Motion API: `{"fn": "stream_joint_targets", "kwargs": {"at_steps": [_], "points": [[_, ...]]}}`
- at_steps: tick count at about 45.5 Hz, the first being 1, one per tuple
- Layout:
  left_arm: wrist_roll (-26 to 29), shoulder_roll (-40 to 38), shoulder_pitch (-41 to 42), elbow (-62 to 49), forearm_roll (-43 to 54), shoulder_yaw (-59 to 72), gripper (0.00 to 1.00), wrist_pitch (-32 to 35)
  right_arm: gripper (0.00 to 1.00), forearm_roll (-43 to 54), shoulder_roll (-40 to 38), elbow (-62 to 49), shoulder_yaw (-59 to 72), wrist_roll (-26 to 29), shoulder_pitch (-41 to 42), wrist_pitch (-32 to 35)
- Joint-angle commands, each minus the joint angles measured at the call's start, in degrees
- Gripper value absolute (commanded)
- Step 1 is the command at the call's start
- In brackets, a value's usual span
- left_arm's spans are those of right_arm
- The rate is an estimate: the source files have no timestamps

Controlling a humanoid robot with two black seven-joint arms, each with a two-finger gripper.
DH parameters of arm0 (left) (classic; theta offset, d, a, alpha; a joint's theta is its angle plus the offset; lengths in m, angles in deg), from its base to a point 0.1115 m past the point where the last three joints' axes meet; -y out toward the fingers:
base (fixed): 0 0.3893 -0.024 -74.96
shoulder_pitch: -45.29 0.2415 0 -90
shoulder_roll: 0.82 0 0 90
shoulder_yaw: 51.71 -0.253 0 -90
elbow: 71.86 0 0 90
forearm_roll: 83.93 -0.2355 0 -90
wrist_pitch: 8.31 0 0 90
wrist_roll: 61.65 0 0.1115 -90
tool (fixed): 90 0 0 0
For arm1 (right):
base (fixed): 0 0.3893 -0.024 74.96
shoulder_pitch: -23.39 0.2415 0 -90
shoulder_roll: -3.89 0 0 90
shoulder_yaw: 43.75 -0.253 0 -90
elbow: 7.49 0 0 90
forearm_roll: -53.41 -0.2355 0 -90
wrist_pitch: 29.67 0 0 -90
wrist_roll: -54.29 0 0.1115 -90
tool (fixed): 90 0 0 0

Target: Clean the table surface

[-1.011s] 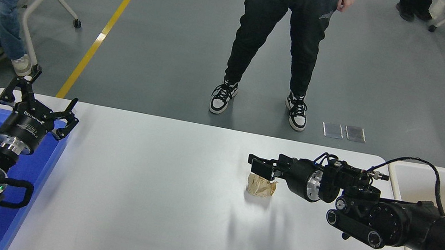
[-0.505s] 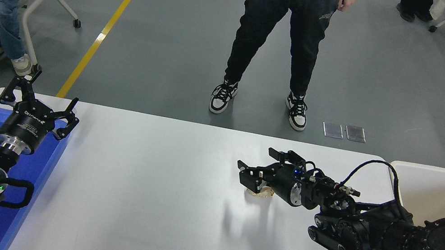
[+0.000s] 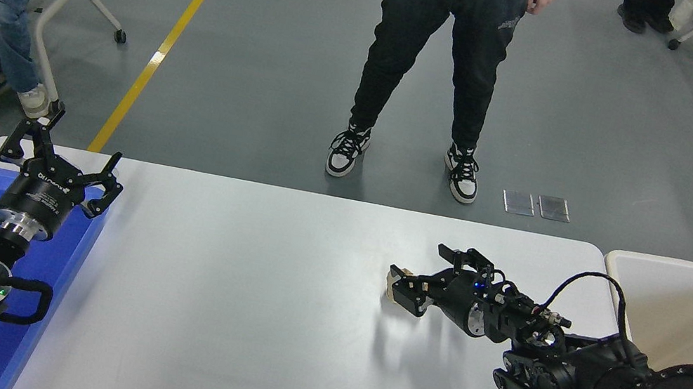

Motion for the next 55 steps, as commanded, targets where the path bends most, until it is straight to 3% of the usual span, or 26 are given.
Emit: {"fn": "stream_joint_targets", "kwargs": {"at_steps": [1, 42, 55], "points": [[0.0, 0.0, 0.0, 0.0, 0.0, 0.0, 1.0, 0.0, 0.99, -0.4, 0.1, 0.2, -1.8, -0.2, -0.5, 0.1], [0.0, 0.0, 0.0, 0.0, 0.0, 0.0, 1.0, 0.0, 0.98, -0.1, 0.1, 1.0, -2.3, -1.0, -3.6, 0.1], [0.0, 0.0, 0.0, 0.0, 0.0, 0.0, 1.0, 0.0, 0.85, 0.1, 0.1, 0.6, -2.2, -1.0, -3.6, 0.1]]}}
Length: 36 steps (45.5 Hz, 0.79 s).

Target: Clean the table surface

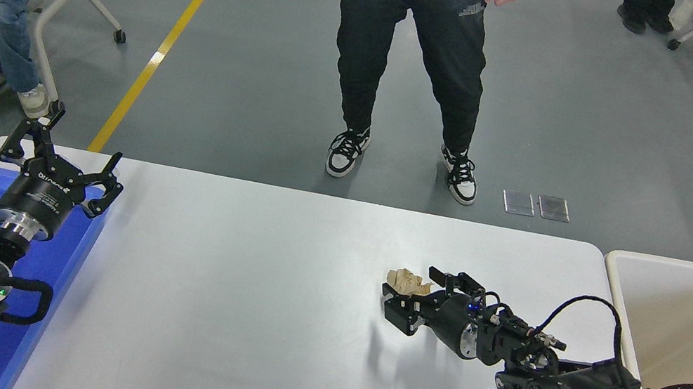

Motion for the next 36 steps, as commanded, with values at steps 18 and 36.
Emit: {"fn": "stream_joint_targets", "kwargs": {"at_steps": [18, 36], "points": [[0.0, 0.0, 0.0, 0.0, 0.0, 0.0, 1.0, 0.0, 0.0, 0.0, 0.0, -1.0, 0.3, 0.0, -0.9, 2.2], [0.0, 0.1, 0.0, 0.0, 0.0, 0.0, 1.0, 0.0, 0.0, -1.5, 0.0, -0.9, 0.1, -2.5, -0.5, 2.4]]}}
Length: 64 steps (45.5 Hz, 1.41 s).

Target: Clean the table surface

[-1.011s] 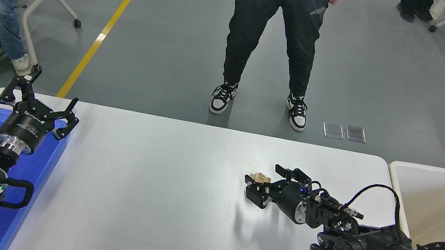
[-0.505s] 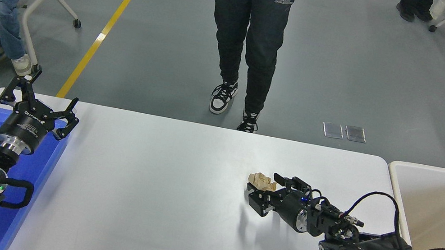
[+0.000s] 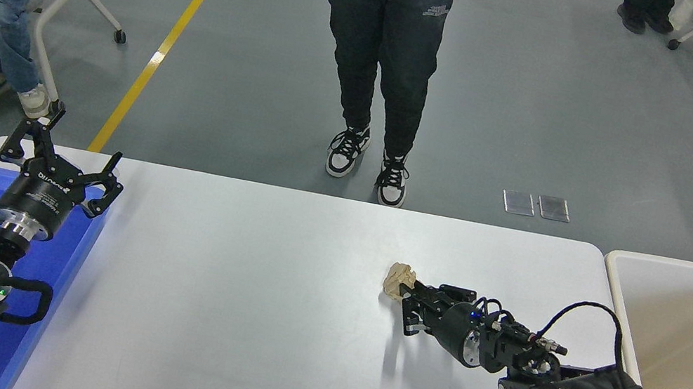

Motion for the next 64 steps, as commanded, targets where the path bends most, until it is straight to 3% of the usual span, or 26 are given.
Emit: {"fn": "stream_joint_targets", "kwargs": {"at_steps": [1, 18, 27, 38, 54, 64], "points": [[0.0, -0.1, 0.0, 0.0, 0.0, 0.0, 1.0, 0.0, 0.0, -1.5, 0.0, 0.0, -0.4, -2.2, 0.4, 0.6], [0.0, -0.1, 0.0, 0.0, 0.0, 0.0, 1.0, 0.0, 0.0, -9.8, 0.0, 3.3, -1.0, -5.9, 4.2, 1.0], [0.0, 0.0, 0.0, 0.0, 0.0, 0.0, 1.0, 0.0, 0.0, -13.9, 0.0, 17.1, -4.1, -6.5, 11.0, 0.7], [0.0, -0.1, 0.0, 0.0, 0.0, 0.0, 1.0, 0.0, 0.0, -14.7, -9.0, 28.2, -5.9, -5.9, 16.7, 0.9], [0.0, -0.1, 0.0, 0.0, 0.0, 0.0, 1.0, 0.0, 0.0, -15.4, -32.1, 54.1, -3.6, -6.3, 31.9, 3.6], [0.0, 0.0, 0.0, 0.0, 0.0, 0.0, 1.0, 0.0, 0.0, -15.1, -40.2, 60.8, -3.3, -6.4, 38.0, 6.5]]}}
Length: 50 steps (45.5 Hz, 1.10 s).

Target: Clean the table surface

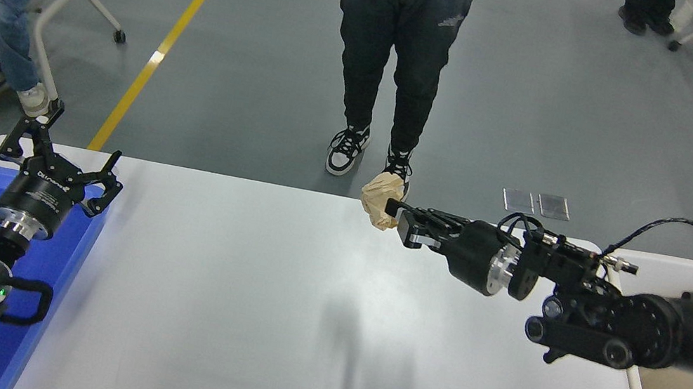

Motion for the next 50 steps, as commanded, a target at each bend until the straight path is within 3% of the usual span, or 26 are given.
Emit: {"fn": "stream_joint_targets", "kwargs": {"at_steps": [1, 22, 36, 50], "points": [[0.0, 0.0, 0.0, 0.0, 0.0, 0.0, 1.0, 0.0, 0.0, 0.0, -10.8, 10.1, 0.5, -0.2, 8.0, 3.2], [0.0, -0.1, 0.0, 0.0, 0.0, 0.0, 1.0, 0.0, 0.0, 1.2, -20.7, 16.0, 0.4, -0.2, 15.8, 8.7], [0.0, -0.1, 0.0, 0.0, 0.0, 0.0, 1.0, 0.0, 0.0, 1.3, -22.4, 15.2, 1.8, 0.0, 15.8, 9.5], [0.0, -0.1, 0.0, 0.0, 0.0, 0.0, 1.0, 0.0, 0.0, 1.5, -31.1, 11.1, 3.3, -0.2, 11.8, 9.6]]}}
